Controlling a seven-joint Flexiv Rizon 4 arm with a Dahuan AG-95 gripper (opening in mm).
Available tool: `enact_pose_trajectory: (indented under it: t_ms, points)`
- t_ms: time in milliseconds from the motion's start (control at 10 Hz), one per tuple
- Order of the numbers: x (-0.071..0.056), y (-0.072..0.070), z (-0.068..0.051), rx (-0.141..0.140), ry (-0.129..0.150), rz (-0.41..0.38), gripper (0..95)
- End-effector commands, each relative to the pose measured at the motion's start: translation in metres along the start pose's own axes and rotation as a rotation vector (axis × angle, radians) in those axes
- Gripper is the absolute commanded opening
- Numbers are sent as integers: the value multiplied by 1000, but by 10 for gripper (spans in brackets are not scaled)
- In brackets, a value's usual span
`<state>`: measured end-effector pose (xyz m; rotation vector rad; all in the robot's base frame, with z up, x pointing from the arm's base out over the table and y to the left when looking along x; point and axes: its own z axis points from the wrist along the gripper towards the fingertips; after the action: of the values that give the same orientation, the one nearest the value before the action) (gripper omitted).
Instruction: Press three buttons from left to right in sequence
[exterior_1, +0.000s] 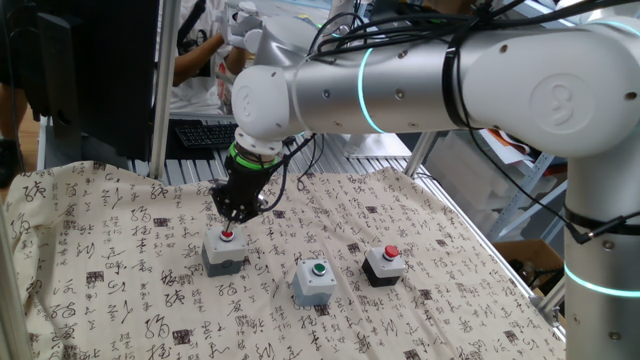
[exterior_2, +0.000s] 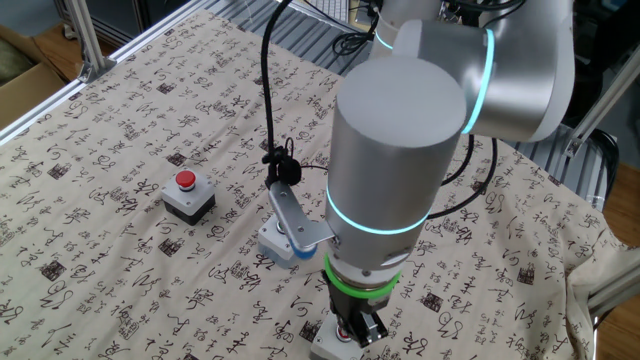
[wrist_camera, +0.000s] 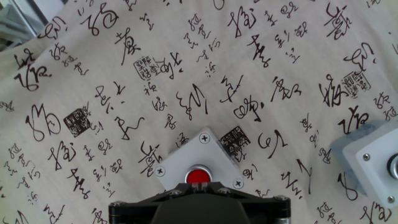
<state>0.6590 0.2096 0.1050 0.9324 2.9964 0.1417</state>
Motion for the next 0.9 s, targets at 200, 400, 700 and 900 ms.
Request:
enact_pose_trajectory:
  t_ms: [200, 400, 700, 900]
  points:
    - [-1, 1, 0, -2, 7, 2, 0]
    - [-1, 1, 1, 2, 6, 1, 0]
    - [-2, 2, 3, 10, 4, 1, 0]
    - [-2, 2, 5, 15, 9, 5, 0]
